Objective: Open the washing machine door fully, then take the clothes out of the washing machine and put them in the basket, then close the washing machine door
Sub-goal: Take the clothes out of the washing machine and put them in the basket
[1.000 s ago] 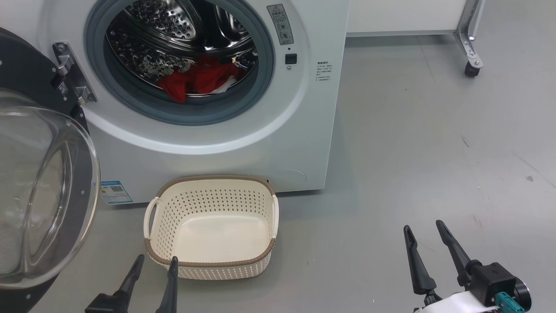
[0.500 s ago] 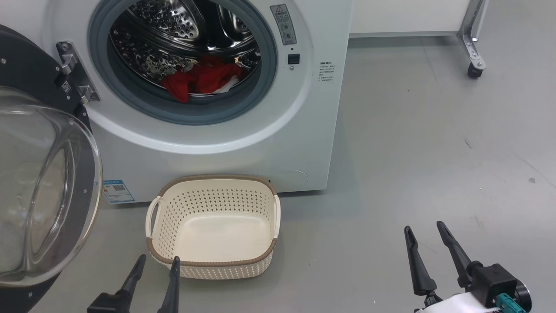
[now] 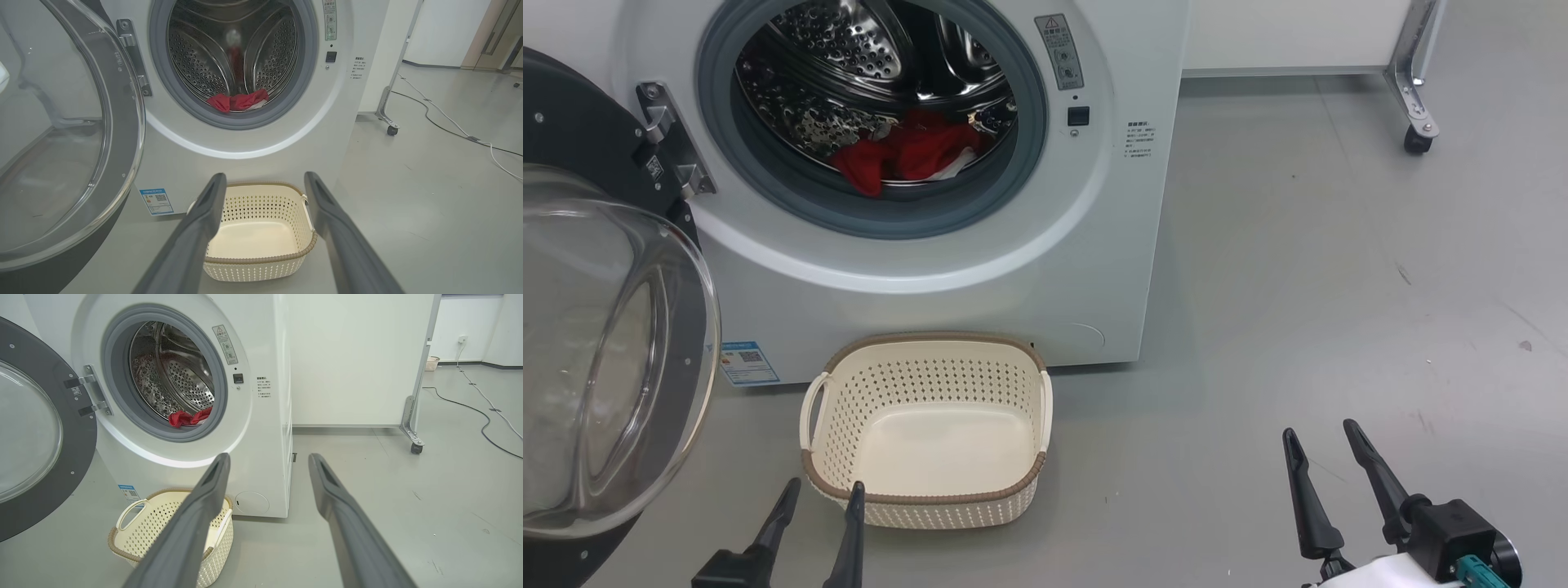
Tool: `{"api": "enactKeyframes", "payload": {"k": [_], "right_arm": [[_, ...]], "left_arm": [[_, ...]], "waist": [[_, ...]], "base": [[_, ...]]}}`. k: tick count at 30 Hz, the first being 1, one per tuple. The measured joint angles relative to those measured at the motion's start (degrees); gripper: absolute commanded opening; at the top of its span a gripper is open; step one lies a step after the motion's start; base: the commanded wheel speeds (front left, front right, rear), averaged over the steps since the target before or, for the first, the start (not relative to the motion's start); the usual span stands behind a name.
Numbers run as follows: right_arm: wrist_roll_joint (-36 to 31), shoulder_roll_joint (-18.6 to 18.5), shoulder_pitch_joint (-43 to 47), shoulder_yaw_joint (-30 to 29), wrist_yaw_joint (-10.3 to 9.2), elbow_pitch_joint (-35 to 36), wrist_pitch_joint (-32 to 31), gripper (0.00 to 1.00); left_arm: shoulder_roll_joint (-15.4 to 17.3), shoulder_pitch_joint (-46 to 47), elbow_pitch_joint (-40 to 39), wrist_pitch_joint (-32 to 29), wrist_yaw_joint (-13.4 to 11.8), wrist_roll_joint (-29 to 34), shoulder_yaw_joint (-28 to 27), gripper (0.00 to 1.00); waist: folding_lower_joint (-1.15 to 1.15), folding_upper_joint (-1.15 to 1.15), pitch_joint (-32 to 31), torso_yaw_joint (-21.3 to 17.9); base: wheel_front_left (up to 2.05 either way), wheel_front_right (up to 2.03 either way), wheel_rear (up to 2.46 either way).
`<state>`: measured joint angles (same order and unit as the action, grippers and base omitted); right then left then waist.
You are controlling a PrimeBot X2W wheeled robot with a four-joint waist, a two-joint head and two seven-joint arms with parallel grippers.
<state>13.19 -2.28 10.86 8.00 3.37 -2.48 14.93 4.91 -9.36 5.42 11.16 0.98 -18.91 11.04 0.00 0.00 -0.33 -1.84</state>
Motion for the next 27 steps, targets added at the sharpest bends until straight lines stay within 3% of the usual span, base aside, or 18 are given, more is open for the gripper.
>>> {"api": "enactKeyframes", "payload": {"k": [27], "right_arm": [[0.1, 0.0, 0.3, 0.0, -0.08, 0.2, 0.0, 1.0]], "left_arm": [[0.0, 0.0, -0.8, 0.0, -0.1, 0.4, 0.6, 1.0]], "waist": [[0.0, 0.0, 0.2, 0.1]], "base": [[0.75, -0.75, 0.0]]}}
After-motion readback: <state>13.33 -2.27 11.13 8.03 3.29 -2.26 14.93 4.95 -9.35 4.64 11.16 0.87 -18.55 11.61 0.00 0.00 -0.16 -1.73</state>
